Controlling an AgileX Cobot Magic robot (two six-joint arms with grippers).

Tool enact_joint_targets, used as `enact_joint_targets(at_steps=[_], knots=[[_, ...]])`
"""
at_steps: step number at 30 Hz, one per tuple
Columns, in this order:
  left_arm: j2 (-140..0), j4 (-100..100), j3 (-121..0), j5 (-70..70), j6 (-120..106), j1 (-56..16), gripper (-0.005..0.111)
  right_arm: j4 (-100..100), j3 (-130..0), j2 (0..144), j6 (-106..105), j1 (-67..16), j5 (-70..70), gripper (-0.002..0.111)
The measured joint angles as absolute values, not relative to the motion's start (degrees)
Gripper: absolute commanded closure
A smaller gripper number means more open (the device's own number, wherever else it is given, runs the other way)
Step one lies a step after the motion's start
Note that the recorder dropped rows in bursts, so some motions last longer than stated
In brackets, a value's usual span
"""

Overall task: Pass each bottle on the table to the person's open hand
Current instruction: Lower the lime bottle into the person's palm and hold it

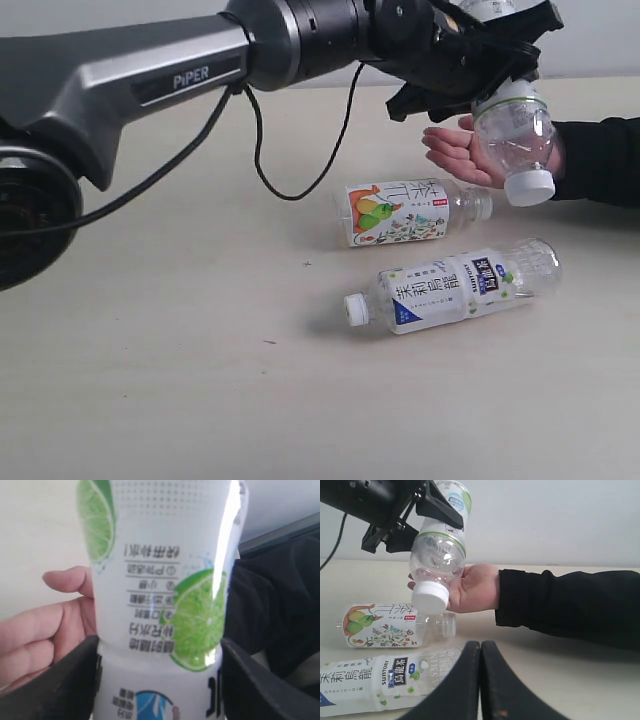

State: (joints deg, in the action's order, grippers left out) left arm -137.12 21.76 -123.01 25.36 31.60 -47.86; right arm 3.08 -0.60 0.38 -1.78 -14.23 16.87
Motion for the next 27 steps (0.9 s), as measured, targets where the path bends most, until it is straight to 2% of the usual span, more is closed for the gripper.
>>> enact_joint_targets(at_steps=[10,17,27], knots=[[-143.00,25.02,-124.96,22.85,31.51,-46.93,0.105,3.08,-0.60,0.38,-1.78,-14.23,16.87,0.108],[-143.99,25.56,-124.98,21.59,31.51,-46.89,0.080,3.08,-0.60,0.38,-1.78,-14.23,16.87,0.108],[-143.99,25.67,-124.98,20.88,31.11,-46.41,0.051,3.08,-0.60,0.38,-1.78,-14.23,16.87,0.108]])
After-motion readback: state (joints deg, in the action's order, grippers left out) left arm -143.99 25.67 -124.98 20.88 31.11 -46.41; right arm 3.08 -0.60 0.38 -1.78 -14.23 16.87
